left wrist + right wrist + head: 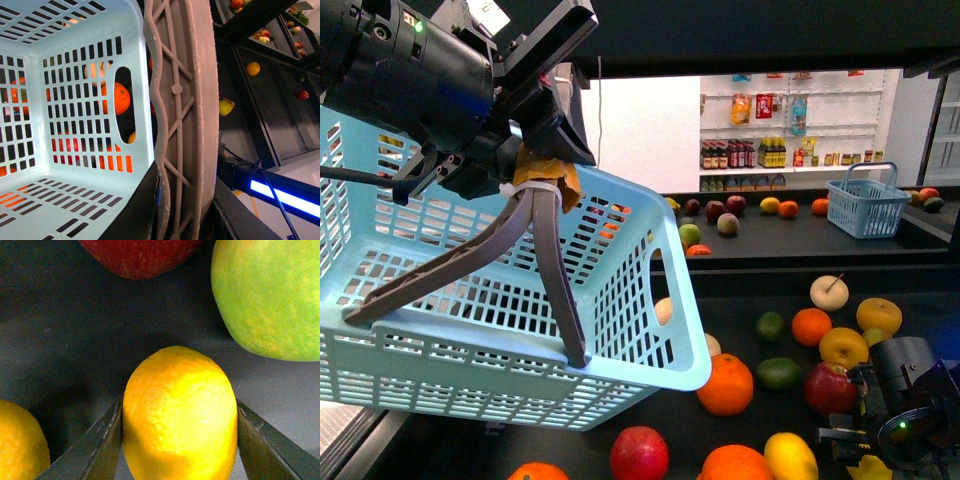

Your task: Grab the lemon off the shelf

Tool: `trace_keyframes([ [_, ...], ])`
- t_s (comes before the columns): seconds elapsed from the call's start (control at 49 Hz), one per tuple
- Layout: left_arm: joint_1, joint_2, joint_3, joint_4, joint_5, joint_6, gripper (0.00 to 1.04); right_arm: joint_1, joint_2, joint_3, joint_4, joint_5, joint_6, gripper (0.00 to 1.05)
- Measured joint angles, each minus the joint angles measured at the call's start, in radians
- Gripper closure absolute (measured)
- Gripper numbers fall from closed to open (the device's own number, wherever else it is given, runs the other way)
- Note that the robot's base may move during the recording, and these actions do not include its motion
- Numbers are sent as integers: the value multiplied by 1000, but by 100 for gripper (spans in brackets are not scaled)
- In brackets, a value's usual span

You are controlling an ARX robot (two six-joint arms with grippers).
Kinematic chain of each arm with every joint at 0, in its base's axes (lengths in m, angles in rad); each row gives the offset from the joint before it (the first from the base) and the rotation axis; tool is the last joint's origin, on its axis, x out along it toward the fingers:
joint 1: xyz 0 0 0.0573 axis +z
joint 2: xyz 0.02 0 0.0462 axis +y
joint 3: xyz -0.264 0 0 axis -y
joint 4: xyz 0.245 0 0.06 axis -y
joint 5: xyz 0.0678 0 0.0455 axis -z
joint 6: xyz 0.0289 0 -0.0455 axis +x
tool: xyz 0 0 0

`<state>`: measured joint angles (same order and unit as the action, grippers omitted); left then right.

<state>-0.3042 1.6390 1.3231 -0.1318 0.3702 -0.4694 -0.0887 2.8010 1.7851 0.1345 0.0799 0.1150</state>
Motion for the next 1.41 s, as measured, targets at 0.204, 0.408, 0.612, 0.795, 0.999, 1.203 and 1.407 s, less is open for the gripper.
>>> trace_keyframes([
  [0.204,0,0,0,0,0,0,87,1,-1,-3,0,3,1,50],
  [0.408,0,0,0,0,0,0,87,-1,-68,-96,18,6,8,50],
  [0.612,0,0,0,0,0,0,87,-8,-374,-323,99,-41,16,50],
  [0.795,0,0,0,0,0,0,87,6,-636,-408,102,-118,26,50],
  [0.999,0,0,0,0,0,0,87,105,-866,-373,19,-212,75,50],
  [1.203,0,0,0,0,0,0,87,242,-961,-252,-60,-267,116,50],
  [1.407,0,0,0,0,0,0,87,395,-963,-233,-90,-283,140,50],
])
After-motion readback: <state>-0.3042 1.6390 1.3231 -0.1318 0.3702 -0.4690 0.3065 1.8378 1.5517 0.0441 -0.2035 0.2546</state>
